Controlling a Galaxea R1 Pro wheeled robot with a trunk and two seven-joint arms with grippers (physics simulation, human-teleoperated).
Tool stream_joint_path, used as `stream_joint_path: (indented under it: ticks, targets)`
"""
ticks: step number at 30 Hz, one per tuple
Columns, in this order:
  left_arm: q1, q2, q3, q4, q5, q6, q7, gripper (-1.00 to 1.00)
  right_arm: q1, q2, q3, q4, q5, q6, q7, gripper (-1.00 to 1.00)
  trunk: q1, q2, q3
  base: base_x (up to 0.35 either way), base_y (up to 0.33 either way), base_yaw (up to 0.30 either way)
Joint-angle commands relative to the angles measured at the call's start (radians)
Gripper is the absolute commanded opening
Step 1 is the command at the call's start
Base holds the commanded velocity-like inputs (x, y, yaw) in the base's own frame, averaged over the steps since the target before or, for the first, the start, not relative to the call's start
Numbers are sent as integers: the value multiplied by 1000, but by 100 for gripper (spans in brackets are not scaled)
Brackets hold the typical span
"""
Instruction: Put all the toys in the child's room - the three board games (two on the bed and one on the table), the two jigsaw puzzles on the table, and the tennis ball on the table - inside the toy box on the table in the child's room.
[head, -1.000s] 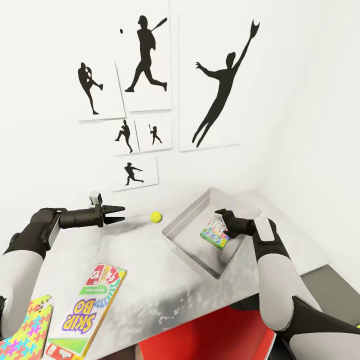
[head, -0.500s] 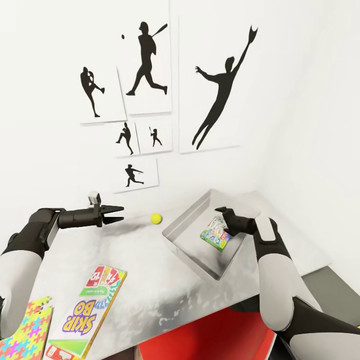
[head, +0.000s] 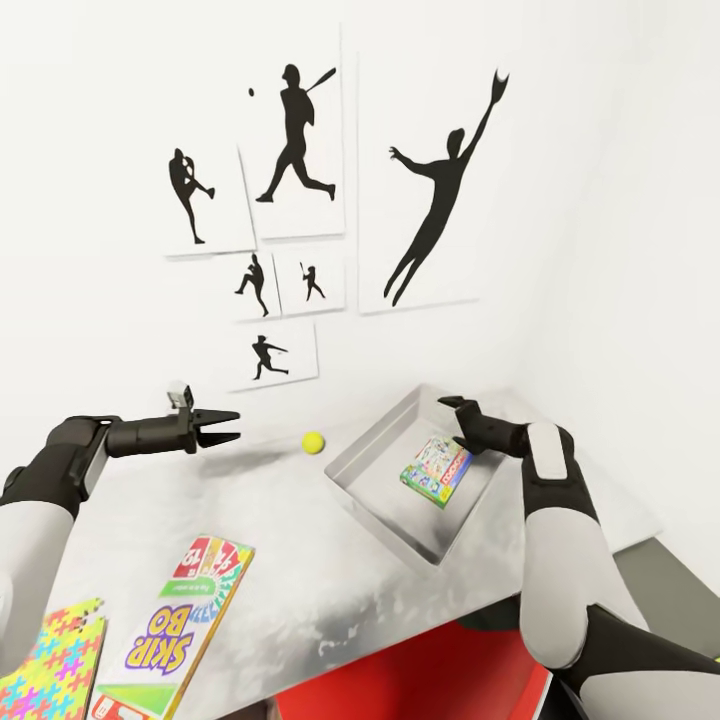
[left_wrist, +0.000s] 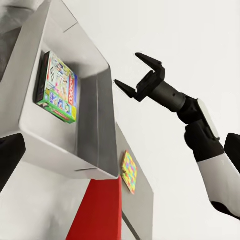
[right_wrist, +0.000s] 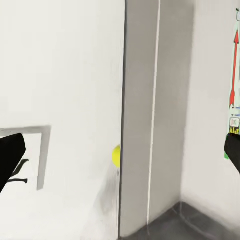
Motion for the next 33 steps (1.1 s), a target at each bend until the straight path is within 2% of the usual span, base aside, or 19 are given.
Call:
stream_joint_path:
  ticks: [1, 5, 9, 13, 17, 22, 26, 27, 31, 32, 33]
  targets:
    - [-1, 2, 1, 0, -4, 11, -5, 100, -1, 1, -4, -11, -11, 11, -9, 100, 1, -2, -1, 0, 0, 0]
    - [0, 14, 1, 0, -4, 11, -5, 100, -2, 3, -6, -65, -13, 51, 11, 100, 1, -2, 6, 0, 0, 0]
    - [0, 24, 0, 0, -4, 9, -5, 100, -2, 4, -7, -126, -13, 92, 71, 100, 1, -2, 12, -2, 0, 0]
    - [0, 38, -1, 0, -3, 8, -5, 100, 8, 5, -8, -190, -13, 126, 165, 100, 1, -2, 18, -61, 0, -20]
    - [2, 57, -1, 0, -3, 6, -5, 100, 64, 0, -7, -242, -14, 129, 283, 100, 1, -2, 25, -102, 0, -17]
    - [5, 74, 1, 0, -1, 5, -5, 100, 139, -9, -6, -263, -11, 129, 411, 100, 1, -2, 33, -57, 0, -45]
    - [8, 84, 3, 0, -1, 4, -5, 100, 183, -42, -7, -278, -10, 129, 501, 100, 1, -2, 39, -19, 0, -57]
    - [9, 89, 4, 0, -1, 4, -5, 100, 209, -65, -7, -290, -11, 129, 550, 100, 1, -2, 40, -8, 0, -60]
    - [13, 98, 5, 0, 0, 1, -5, 100, 272, -114, -9, -312, -11, 129, 659, 100, 1, -2, 47, -5, 0, -61]
    - [15, 104, 5, 0, 0, -1, -5, 100, 306, -135, -10, -320, -11, 129, 718, 100, 1, -2, 48, -2, 0, -61]
    - [17, 106, 5, 0, 0, -2, -5, 100, 323, -145, -11, -323, -11, 129, 749, 100, 1, -2, 50, -2, 0, -61]
